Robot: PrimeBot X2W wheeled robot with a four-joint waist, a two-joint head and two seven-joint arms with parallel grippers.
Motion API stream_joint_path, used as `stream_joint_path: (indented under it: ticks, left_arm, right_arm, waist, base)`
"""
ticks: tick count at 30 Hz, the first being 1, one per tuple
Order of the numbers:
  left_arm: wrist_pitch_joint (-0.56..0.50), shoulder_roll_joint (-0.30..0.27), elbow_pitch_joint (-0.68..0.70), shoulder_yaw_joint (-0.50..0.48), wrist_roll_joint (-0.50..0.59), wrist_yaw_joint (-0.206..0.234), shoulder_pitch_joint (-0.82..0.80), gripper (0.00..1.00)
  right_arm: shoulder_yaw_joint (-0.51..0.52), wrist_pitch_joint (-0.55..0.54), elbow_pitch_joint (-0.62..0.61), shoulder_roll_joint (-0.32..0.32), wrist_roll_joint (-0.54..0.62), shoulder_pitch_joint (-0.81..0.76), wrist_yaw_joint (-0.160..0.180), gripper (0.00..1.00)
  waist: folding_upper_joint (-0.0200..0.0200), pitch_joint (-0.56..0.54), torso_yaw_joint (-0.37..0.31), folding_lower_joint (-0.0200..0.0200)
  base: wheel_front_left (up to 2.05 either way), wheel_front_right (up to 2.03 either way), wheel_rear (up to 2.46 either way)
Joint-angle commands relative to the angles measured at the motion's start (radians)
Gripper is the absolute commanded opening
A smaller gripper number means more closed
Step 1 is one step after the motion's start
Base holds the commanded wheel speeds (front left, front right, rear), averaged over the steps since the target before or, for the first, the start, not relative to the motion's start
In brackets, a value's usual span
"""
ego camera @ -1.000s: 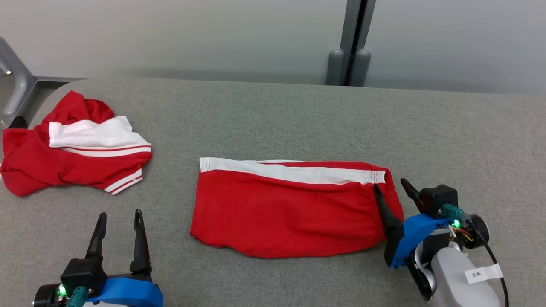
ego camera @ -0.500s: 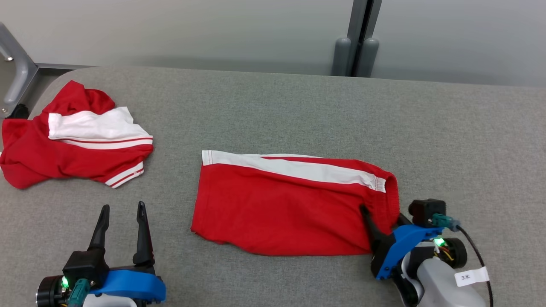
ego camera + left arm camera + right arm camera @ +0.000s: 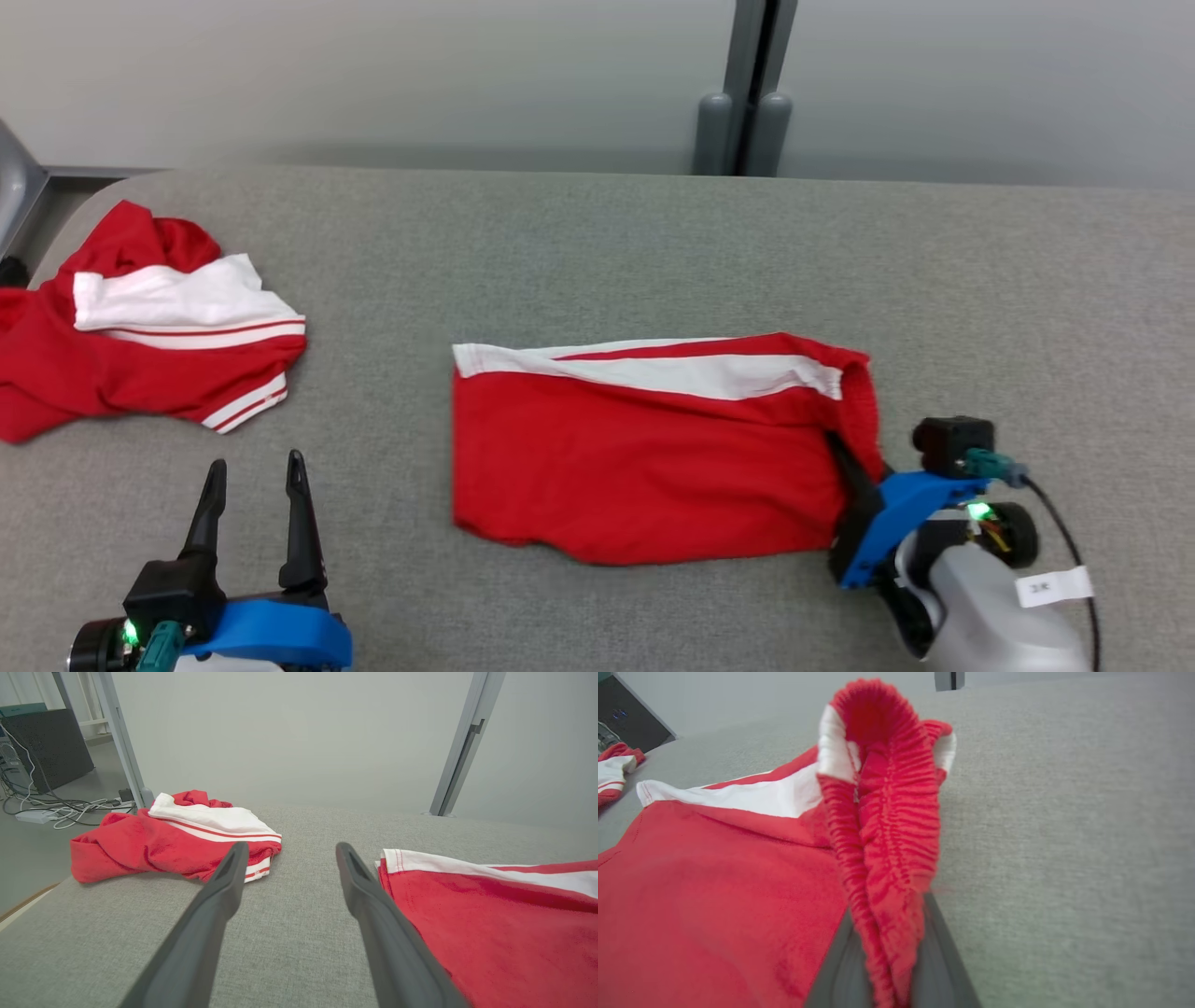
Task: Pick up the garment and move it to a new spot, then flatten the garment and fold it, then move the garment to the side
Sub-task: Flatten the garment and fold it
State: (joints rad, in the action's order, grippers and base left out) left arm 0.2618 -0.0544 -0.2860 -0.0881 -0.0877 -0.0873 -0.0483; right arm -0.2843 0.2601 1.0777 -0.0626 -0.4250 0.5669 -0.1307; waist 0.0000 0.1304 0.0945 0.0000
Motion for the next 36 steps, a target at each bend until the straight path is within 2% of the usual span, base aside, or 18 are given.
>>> stream_joint_path:
  ticks: [1, 7, 8, 10, 16, 27, 36]
  left_arm:
    - [0.005, 0.002, 0.004, -0.005, 0.002, 0.004, 0.005, 1.00]
    - [0.005, 0.003, 0.012, -0.011, 0.001, 0.003, 0.024, 1.00]
    - [0.005, 0.003, 0.013, -0.011, 0.000, 0.000, 0.024, 1.00]
    - [0.005, 0.003, 0.012, -0.014, -0.001, -0.001, 0.025, 1.00]
    - [0.005, 0.004, 0.011, -0.016, 0.000, -0.003, 0.030, 1.00]
    - [0.005, 0.005, -0.002, -0.004, 0.008, -0.005, 0.016, 1.00]
    - [0.005, 0.005, -0.014, 0.026, -0.003, -0.007, -0.005, 1.00]
  right_arm:
    - [0.011, 0.007, -0.005, -0.027, -0.002, -0.007, 0.000, 0.00]
    - [0.038, 0.006, -0.006, -0.138, -0.019, -0.032, 0.000, 0.00]
    - [0.041, 0.000, -0.007, -0.180, -0.031, -0.033, 0.000, 0.00]
    - [0.047, -0.011, -0.014, -0.217, -0.051, -0.031, 0.000, 0.00]
    - [0.047, -0.045, -0.043, -0.266, -0.098, -0.015, 0.000, 0.00]
    - [0.011, -0.058, -0.136, -0.150, -0.166, 0.032, 0.000, 0.00]
    - [-0.030, -0.043, -0.152, -0.034, -0.117, 0.074, 0.000, 0.00]
  waist:
    - [0.0000, -0.012, -0.013, 0.0000]
    - [0.0000, -0.029, -0.050, 0.0000]
    - [0.0000, -0.030, -0.058, 0.0000]
    - [0.0000, -0.029, -0.065, 0.0000]
    - [0.0000, -0.029, -0.079, 0.0000]
    - [0.0000, -0.028, -0.091, 0.0000]
    - [0.0000, -0.015, -0.070, 0.0000]
  base:
    - [0.00, 0.00, 0.00]
    - [0.00, 0.00, 0.00]
    - [0.00, 0.00, 0.00]
    - [0.00, 0.00, 0.00]
    - [0.00, 0.00, 0.00]
    - [0.00, 0.00, 0.00]
    - [0.00, 0.00, 0.00]
